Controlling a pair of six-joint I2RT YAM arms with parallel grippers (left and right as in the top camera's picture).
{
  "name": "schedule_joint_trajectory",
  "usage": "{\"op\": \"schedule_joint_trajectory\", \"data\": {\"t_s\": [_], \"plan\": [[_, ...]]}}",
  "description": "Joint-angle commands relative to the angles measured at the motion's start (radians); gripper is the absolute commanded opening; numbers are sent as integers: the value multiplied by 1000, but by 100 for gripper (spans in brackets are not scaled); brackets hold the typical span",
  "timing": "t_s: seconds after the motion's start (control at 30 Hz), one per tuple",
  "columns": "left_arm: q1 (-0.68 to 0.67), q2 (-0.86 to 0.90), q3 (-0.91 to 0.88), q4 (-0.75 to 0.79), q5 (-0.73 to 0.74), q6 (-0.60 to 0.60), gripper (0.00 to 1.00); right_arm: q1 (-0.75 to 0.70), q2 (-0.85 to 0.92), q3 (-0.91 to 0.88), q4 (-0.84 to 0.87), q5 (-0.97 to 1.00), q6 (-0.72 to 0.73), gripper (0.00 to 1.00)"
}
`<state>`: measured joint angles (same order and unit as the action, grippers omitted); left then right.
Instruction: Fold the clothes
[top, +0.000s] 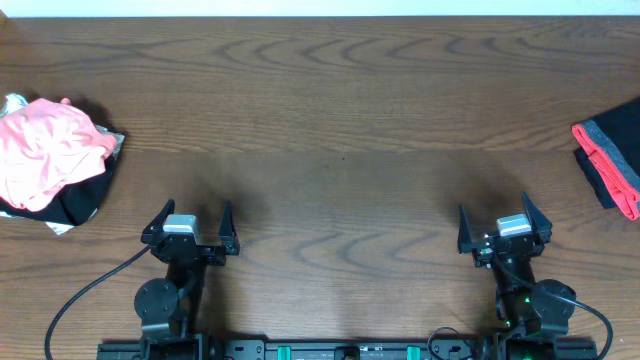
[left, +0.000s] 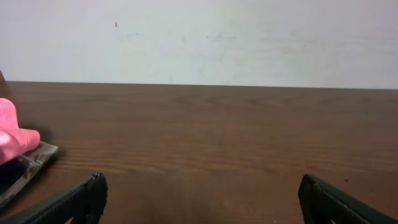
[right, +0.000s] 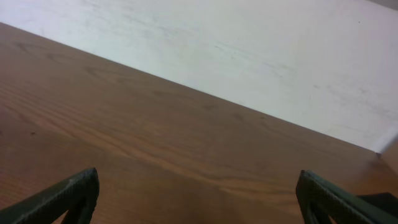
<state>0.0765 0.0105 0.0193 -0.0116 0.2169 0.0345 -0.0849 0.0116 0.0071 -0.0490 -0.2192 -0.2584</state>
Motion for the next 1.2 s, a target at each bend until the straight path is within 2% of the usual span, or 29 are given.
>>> {"op": "schedule_joint_trajectory", "data": {"t_s": [0.0,1.17], "plan": [[-5,-6,-15,-39,6,14,98,0,-6,-2,-6,8,-15,99],[-5,-6,-15,-37,7,6,98,0,-6,-2,-7,64,5,99]]}}
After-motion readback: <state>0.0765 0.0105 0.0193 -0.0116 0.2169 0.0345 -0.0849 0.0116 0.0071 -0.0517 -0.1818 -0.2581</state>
